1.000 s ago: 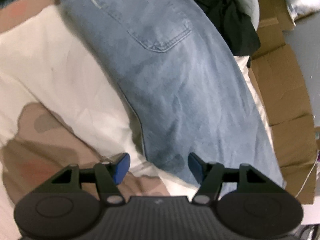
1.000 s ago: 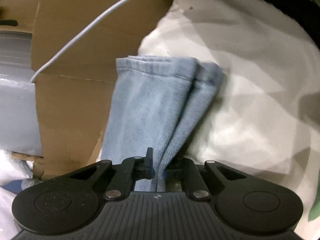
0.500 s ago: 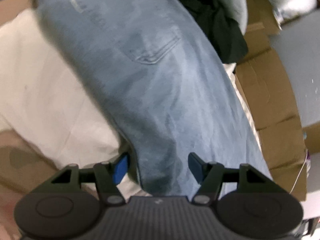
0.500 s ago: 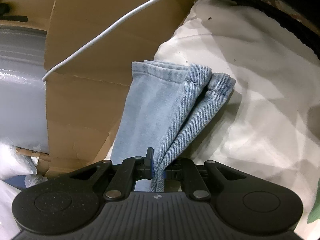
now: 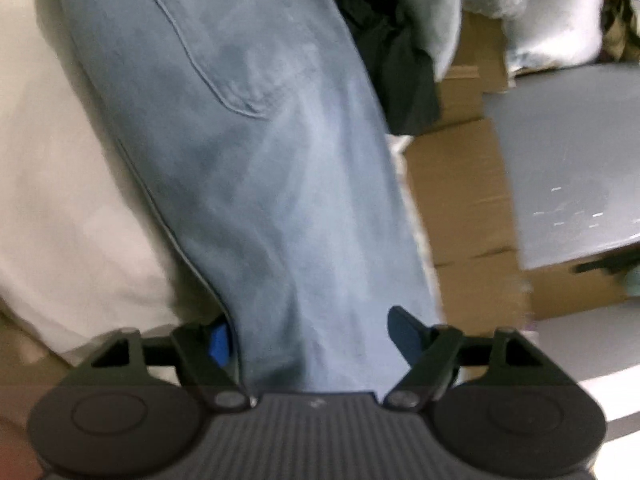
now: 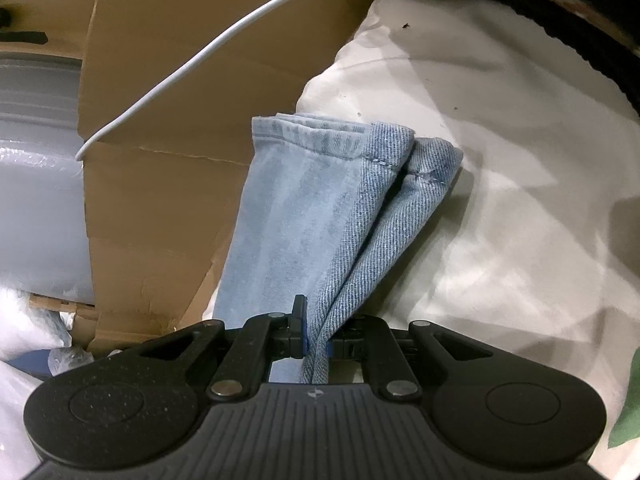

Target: Fold clothes

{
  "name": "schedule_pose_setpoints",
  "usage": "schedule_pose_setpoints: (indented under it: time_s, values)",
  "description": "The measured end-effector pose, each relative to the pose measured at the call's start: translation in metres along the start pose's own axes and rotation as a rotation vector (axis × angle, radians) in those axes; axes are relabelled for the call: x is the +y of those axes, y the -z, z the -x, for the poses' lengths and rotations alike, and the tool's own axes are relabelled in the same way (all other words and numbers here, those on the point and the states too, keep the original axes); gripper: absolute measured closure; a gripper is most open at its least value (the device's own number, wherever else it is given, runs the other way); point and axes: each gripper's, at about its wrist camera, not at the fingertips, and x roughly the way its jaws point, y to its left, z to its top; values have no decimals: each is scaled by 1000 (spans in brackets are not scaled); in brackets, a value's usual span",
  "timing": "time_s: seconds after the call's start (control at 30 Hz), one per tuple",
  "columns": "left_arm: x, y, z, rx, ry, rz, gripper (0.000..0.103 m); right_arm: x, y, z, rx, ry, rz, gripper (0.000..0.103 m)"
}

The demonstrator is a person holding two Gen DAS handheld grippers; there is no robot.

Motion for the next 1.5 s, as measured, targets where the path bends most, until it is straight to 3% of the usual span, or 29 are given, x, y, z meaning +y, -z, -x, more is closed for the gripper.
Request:
schedule_pose_setpoints:
  time_s: [0.07,0.27,0.43,0.5,0.6,0.73,0.83,1.07,1.1,1.27,1.5]
  values:
    - [-1,0,5,2,36,15,25,0,0,0,2,-1,-1,96]
    - [14,2,23,-37,102,143,43,-1,0,0,6,-2,-6,96]
    - [30,2,11,-66,94,223,76,-2,0,-1,8,-2,-9,96]
    - [34,2,10,-66,70,218,76,-2,-1,-1,8,0,-9,96]
    - [35,1,0,-56,-3,194,61,-5,-1,-4,10,8,-3,96]
    - [29,-2,-12,-63,0,168,51,-12,-4,-5,-19,21,-36,92]
    - [25,0,-13,-56,6,149,50,-15,-8,-6,-46,13,-68,92]
    - [31,4,-2,-20,33,163,68,-17,-10,-7,-104,-5,-119,92]
    - [30,4,-4,-13,19,150,74,-17,-10,-7,-108,-7,-120,92]
    - [22,0,-4,-1,-25,101,80,-10,-11,-4,-114,2,-69,95]
    - [-14,-18,-10,124,-213,-2,84,1,-8,12,-136,-12,-40,96]
